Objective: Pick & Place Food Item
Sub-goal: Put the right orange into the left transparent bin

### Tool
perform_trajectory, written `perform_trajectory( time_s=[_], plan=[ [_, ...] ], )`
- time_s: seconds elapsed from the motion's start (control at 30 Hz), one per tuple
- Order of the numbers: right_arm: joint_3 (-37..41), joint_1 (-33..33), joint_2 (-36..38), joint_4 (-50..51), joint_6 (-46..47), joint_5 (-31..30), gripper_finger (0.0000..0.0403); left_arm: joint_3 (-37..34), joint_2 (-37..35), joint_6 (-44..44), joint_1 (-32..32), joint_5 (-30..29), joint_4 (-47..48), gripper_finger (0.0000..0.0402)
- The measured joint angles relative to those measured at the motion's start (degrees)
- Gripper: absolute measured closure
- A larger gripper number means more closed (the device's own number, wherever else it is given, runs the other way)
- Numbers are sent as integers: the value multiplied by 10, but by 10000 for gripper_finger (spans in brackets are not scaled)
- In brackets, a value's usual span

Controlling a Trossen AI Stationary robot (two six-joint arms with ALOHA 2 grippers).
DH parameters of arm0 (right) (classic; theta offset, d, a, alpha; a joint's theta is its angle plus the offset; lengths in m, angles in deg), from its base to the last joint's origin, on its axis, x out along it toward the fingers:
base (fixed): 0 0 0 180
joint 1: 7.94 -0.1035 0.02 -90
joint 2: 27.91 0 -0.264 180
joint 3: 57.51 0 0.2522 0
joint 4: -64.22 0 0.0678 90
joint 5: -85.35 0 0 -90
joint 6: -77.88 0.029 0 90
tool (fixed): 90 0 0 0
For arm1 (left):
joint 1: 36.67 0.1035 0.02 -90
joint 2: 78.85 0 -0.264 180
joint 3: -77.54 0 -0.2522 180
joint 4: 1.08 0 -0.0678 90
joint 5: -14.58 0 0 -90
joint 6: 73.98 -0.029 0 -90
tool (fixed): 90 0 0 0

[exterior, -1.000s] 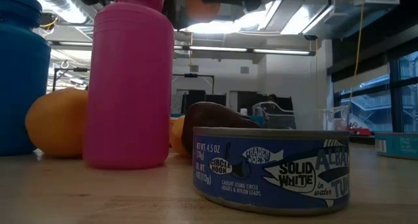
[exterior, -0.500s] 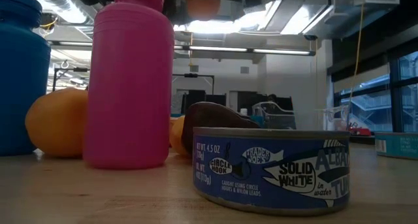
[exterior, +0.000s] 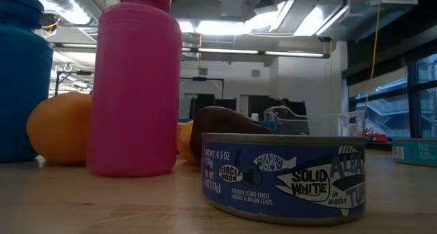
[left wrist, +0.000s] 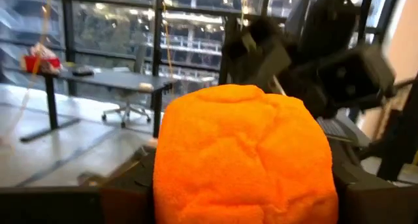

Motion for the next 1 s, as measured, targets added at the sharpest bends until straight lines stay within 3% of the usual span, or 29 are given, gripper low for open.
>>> perform_trajectory(
  time_s=[0.53, 0.8, 1.0],
  plan=[
    [-1, 33, 20, 98, 121, -46, 69, -2, -136, -95, 0, -177, 218, 179],
    [-1, 65, 20, 112, 191, 101, 69, -2, -155, -132, 0, -316, 308, 178],
    [13, 93, 21, 112, 243, 134, 69, -2, -144, -133, 0, -388, 371, 178]
  ],
)
